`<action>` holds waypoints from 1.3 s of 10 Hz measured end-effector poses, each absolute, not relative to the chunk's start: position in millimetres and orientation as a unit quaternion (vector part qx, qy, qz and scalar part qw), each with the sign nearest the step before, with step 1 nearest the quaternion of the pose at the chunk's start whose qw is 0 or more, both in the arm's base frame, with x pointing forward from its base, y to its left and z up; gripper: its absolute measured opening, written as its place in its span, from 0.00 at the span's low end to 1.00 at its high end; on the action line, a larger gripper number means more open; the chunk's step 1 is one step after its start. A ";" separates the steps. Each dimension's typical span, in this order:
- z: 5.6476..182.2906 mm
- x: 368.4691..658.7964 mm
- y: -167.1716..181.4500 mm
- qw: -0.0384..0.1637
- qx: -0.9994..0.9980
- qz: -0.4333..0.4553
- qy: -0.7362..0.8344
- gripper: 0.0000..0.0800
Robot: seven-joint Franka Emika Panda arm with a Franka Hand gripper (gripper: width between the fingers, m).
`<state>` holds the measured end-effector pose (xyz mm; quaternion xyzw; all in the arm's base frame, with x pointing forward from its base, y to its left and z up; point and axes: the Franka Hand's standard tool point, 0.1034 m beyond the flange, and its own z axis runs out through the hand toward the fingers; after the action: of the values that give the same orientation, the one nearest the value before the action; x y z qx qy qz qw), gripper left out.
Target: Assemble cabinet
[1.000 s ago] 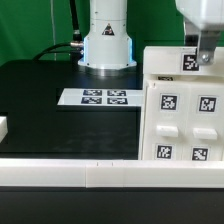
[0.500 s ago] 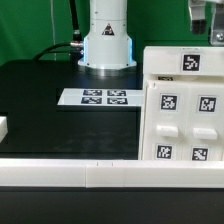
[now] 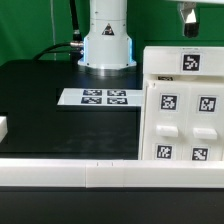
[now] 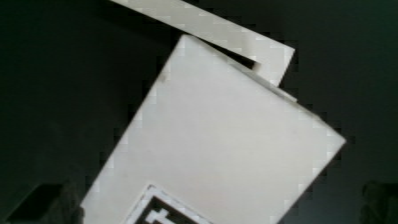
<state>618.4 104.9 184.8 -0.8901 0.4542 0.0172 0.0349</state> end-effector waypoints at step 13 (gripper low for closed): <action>181.8 615.4 94.6 0.004 -0.934 0.004 -0.359 1.00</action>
Offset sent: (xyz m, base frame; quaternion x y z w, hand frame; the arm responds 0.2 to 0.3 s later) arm 0.0004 0.0052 0.0035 -0.0592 0.0157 -0.2276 0.9718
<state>615.4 94.6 181.8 -0.9335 -0.3585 0.0041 0.0042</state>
